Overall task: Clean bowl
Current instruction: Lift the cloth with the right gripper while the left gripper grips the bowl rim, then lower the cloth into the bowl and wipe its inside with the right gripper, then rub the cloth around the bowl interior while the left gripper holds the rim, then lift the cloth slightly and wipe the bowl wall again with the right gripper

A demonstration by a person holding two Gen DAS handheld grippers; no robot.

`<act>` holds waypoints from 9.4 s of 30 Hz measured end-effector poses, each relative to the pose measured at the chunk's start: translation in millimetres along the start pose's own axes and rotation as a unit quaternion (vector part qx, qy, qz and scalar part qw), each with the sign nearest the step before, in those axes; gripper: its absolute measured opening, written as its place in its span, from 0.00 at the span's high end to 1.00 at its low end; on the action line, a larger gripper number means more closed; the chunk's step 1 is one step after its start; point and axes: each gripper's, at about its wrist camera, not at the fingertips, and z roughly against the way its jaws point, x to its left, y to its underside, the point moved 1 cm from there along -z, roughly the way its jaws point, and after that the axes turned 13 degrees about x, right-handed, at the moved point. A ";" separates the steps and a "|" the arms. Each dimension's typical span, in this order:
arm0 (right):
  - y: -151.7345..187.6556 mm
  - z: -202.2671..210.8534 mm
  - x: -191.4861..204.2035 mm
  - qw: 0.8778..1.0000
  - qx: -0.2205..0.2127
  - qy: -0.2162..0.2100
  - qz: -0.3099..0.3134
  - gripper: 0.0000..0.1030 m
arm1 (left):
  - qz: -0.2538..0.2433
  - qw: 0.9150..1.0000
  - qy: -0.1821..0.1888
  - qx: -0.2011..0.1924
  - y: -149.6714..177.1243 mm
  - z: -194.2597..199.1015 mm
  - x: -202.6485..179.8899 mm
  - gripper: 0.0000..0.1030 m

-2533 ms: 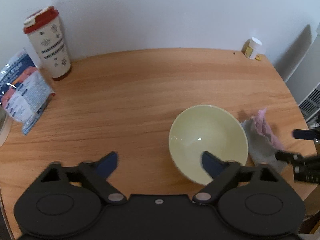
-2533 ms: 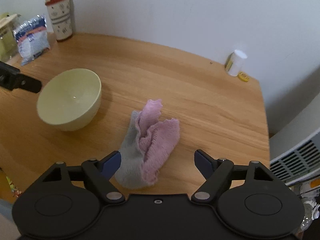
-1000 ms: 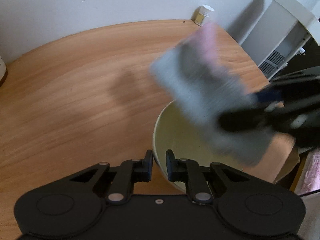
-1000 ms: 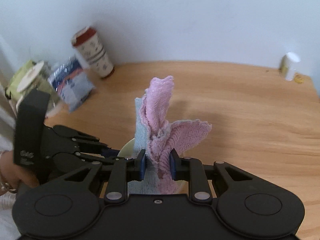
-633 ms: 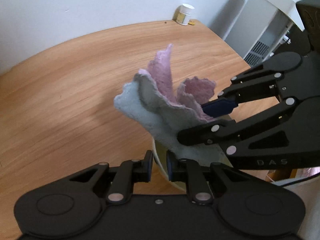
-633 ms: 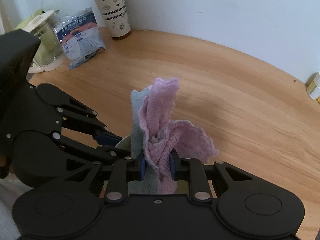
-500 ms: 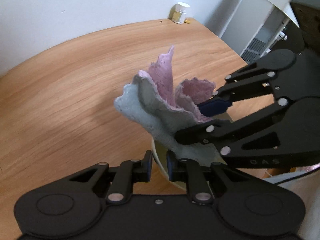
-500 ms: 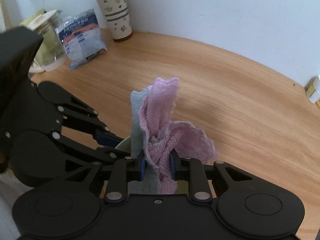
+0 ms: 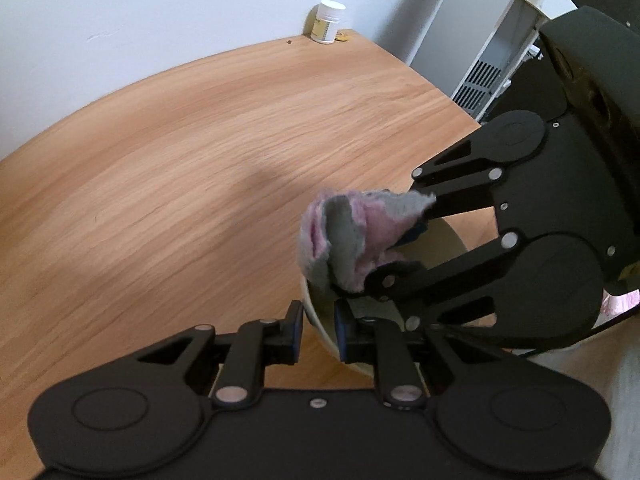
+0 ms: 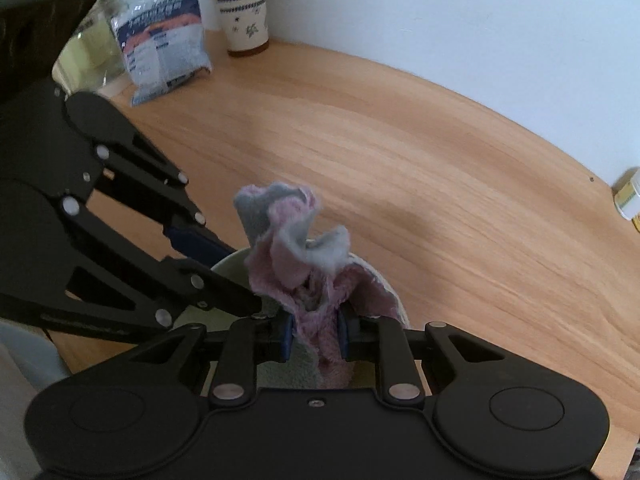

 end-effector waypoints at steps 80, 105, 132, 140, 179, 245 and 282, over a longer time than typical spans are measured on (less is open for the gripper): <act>-7.5 -17.4 0.7 0.989 0.124 0.078 0.012 0.80 | 0.079 0.996 0.027 -0.013 -6.2 -1.0 8.8 0.78; -32.0 -28.3 -20.4 0.958 0.231 -0.140 0.094 0.79 | 0.151 0.988 0.007 -0.021 -11.4 -6.0 4.2 0.89; -31.5 -12.3 -13.8 0.981 0.126 -0.108 0.100 0.79 | 0.293 0.952 0.066 -0.061 13.1 13.3 15.8 0.85; -37.2 -20.3 -21.6 0.968 0.113 -0.206 0.083 0.79 | 0.369 0.922 0.089 -0.073 44.4 19.2 14.6 0.85; -56.0 -35.3 17.5 0.974 0.117 -0.089 0.173 0.78 | 0.444 0.894 0.047 -0.032 44.6 4.3 -5.2 0.89; -18.7 -35.1 40.3 0.941 0.047 0.053 0.332 0.79 | 0.306 0.951 0.046 -0.002 32.2 -6.3 2.6 0.87; -26.9 33.6 -23.8 0.990 0.007 -0.082 0.111 0.66 | 0.280 0.958 0.056 0.004 24.4 -8.0 8.7 0.83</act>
